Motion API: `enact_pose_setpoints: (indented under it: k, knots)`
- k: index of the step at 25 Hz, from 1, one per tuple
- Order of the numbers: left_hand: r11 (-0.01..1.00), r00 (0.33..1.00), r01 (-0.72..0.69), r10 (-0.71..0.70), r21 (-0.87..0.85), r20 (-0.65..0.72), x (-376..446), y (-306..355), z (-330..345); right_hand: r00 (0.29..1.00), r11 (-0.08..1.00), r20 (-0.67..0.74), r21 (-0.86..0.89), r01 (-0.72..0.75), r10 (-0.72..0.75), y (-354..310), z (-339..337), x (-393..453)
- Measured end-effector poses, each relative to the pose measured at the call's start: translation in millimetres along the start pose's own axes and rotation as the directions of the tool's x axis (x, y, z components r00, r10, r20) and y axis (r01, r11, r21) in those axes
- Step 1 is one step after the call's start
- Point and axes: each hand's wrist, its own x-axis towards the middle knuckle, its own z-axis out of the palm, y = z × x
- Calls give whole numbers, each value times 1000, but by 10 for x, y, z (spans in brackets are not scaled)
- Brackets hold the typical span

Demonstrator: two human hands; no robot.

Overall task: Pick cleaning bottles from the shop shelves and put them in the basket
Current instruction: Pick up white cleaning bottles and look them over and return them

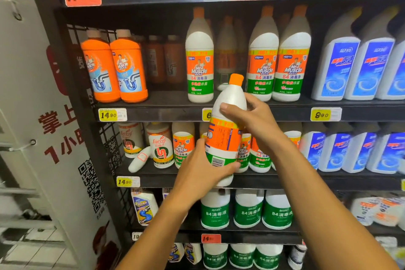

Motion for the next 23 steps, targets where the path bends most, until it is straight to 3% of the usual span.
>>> enact_pose_setpoints:
  k: [2,4,6,8,10,14,23]
  knots:
    - [969,974,56,0,-241,225,80,-34,-169,997,998,78,56,-10,5,-7,-89,22]
    - [839,884,207,60,-503,464,146,-88,-301,990,988,140,153,-31,9,9,-123,59]
    - [724,803,317,138,-612,580,156,-124,-351,982,955,189,285,-76,22,42,-90,70]
    - [742,818,283,144,-607,557,130,-136,-308,975,908,219,397,-135,49,69,-52,52]
    - [786,891,192,111,-588,439,93,-115,-247,971,875,222,447,-185,92,88,-31,18]
    - [859,976,21,92,-511,195,34,-36,-148,972,926,161,312,-214,170,31,20,21]
    - [858,972,13,109,-514,208,27,-9,-137,979,952,119,241,-188,163,18,25,21]
